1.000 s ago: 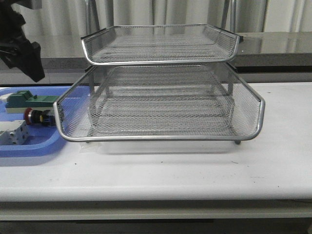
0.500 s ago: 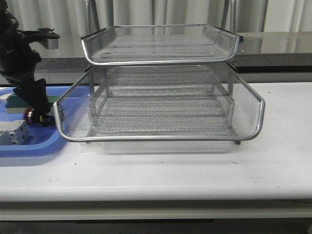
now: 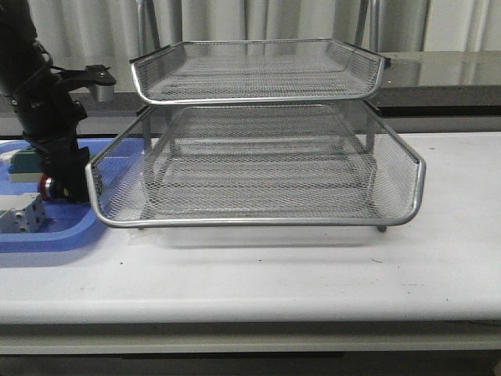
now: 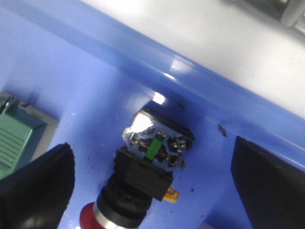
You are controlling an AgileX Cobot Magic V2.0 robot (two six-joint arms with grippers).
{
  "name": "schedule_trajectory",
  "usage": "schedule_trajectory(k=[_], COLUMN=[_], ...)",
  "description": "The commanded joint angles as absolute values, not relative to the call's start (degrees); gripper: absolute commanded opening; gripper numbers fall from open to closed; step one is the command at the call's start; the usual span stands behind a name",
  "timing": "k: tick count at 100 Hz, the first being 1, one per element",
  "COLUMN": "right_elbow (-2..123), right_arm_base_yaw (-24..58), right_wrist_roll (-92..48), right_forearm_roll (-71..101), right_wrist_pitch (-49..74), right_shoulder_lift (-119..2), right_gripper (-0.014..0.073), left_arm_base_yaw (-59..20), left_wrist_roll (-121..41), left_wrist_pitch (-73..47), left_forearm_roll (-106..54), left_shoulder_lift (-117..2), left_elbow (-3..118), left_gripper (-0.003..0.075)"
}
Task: Place button on rack with both arms
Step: 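Lower the left gripper over the red-capped push button in the tray, then grasp the red-capped push button with the left gripper and lift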
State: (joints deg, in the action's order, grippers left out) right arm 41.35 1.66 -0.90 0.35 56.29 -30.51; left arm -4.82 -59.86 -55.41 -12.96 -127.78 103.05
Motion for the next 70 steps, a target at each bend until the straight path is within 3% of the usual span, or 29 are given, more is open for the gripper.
schedule_trajectory(k=[1,40,54,70], right_elbow=[43.2,43.2,43.2,43.2], right_arm_base_yaw=[1.7,1.7,1.7,1.7], right_wrist_roll=[-1.0,-1.0,-1.0,-1.0], right_forearm_roll=[0.0,0.0,0.0,0.0], right_wrist_pitch=[53.4,53.4,53.4,53.4], right_shoulder_lift=[-30.7,-30.7,-30.7,-30.7], right_gripper=[-0.0068,-0.0068,-0.0068,-0.0068], left_arm_base_yaw=[-5.1,-5.1,-5.1,-5.1], left_wrist_roll=[-60.2,-60.2,-60.2,-60.2], left_wrist_pitch=[-54.0,-54.2,-54.5,-55.9], left_forearm_roll=[-13.7,-13.4,-13.4,-13.4], left_shoulder_lift=[-124.8,-127.5,-127.5,-127.5], left_elbow=[104.6,104.6,104.8,105.7], left_gripper=[0.0635,0.0620,0.0535,0.0356])
